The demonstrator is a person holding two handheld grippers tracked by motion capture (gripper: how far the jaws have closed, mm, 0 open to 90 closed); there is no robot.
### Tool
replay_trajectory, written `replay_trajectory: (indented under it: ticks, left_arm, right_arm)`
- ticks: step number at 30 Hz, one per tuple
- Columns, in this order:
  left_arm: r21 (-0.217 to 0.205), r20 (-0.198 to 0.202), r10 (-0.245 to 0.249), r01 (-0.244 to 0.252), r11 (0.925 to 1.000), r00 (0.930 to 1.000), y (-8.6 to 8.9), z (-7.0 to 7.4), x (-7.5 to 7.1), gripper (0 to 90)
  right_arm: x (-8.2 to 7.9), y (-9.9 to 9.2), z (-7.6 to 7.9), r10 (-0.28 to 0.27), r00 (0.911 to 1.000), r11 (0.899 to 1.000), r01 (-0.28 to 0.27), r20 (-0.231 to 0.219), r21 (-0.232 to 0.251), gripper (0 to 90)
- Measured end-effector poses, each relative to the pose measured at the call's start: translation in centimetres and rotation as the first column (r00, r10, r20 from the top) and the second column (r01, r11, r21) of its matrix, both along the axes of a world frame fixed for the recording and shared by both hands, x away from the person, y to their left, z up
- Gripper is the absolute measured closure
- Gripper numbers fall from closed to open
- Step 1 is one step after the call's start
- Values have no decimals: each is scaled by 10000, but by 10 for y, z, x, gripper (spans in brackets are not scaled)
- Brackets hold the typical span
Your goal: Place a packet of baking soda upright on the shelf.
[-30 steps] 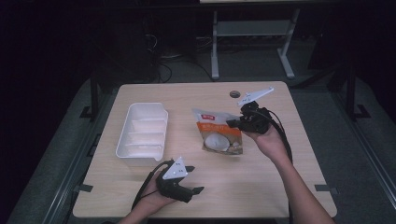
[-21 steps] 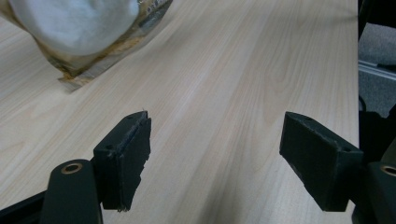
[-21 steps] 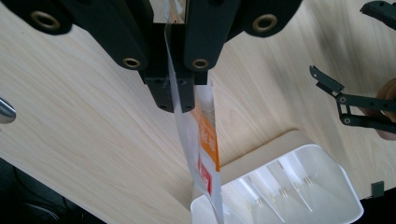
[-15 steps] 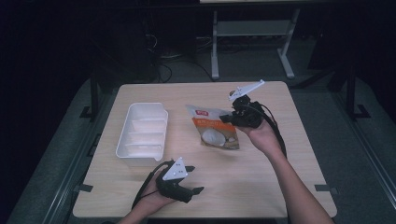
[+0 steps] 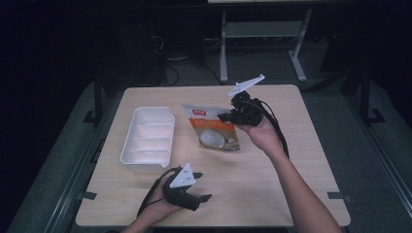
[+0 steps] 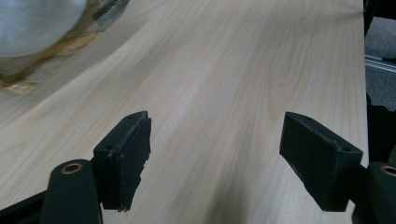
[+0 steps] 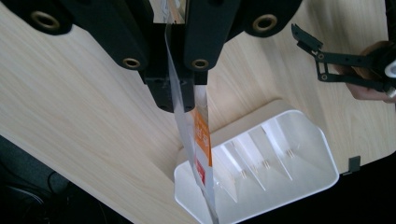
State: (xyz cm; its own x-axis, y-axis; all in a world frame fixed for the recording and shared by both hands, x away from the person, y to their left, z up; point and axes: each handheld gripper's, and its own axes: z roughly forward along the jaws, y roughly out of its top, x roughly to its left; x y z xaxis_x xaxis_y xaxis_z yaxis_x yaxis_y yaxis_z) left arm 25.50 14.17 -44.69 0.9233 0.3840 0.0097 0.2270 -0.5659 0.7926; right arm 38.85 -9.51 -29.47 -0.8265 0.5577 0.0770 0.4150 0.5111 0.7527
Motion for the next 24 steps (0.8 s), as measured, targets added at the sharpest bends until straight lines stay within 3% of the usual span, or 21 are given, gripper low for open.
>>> replay_trajectory:
  ticks: [9,24]
  left_arm:
    - [-129,-66,159,-160,9998,9999,4,0,4,243]
    - [-71,-6,118,-118,9999,9999,4,-1,5,242]
  right_arm:
    - [9,19,10,208,9998,9994,-210,77,261,899]
    - [20,54,29,772,9966,9965,-781,294,299,899]
